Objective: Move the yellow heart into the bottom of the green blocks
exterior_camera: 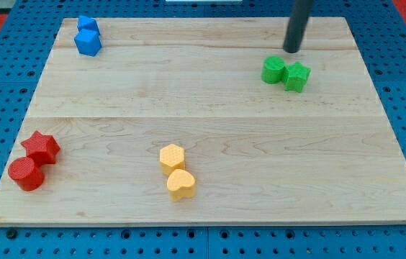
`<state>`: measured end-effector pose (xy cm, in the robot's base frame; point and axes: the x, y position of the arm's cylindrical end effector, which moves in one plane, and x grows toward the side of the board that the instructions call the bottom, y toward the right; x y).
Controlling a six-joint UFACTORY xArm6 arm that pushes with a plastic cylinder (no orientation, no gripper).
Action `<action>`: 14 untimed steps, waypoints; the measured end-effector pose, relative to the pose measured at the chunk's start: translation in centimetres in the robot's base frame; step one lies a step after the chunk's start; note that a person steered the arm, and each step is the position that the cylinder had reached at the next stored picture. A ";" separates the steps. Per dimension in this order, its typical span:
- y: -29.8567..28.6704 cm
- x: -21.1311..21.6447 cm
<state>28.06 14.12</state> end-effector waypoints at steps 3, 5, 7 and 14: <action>-3.5 4.0; -7.9 5.5; -16.9 9.7; -30.4 19.0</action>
<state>47.11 -16.28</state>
